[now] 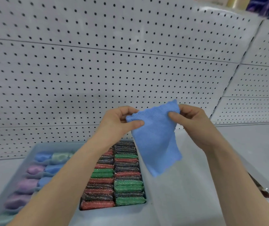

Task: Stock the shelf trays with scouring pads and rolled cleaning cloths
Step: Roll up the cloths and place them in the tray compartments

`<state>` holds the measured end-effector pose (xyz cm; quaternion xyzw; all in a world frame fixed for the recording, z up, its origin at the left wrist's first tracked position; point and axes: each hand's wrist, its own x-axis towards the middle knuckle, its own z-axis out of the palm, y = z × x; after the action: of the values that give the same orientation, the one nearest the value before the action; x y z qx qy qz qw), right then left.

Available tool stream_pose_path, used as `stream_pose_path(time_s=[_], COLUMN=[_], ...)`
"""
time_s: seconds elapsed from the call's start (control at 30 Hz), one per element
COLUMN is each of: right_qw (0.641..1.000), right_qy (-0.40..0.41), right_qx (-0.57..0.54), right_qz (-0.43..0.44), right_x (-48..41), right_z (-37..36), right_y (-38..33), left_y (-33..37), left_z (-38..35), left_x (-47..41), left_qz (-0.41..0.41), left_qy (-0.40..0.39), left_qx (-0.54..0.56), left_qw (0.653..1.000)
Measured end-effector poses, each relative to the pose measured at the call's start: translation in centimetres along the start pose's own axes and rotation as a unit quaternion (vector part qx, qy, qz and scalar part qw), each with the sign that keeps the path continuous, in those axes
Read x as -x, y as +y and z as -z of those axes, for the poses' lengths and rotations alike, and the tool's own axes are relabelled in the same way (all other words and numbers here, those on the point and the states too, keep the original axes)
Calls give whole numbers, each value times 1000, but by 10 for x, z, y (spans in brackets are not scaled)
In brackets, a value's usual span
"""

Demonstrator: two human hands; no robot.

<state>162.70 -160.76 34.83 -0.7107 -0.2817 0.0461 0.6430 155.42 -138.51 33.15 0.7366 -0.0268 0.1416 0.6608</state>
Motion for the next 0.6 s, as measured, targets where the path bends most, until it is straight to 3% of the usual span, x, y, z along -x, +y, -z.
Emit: stream_pose_path(time_s=[0.2, 0.43, 0.6], right_qw=[998, 987, 992], right_qy=[20, -140, -76], right_qx=[-47, -13, 12], right_qz=[31, 72, 102], right_x=[-7, -1, -4], right_z=[-8, -27, -53], right_y=[-11, -21, -24], left_y=[7, 19, 32], left_z=[17, 20, 16], left_x=[-5, -3, 3], left_qz=[-18, -70, -83], left_qy=[31, 44, -33], left_qx=[-25, -43, 43], left_qw=[999, 996, 995])
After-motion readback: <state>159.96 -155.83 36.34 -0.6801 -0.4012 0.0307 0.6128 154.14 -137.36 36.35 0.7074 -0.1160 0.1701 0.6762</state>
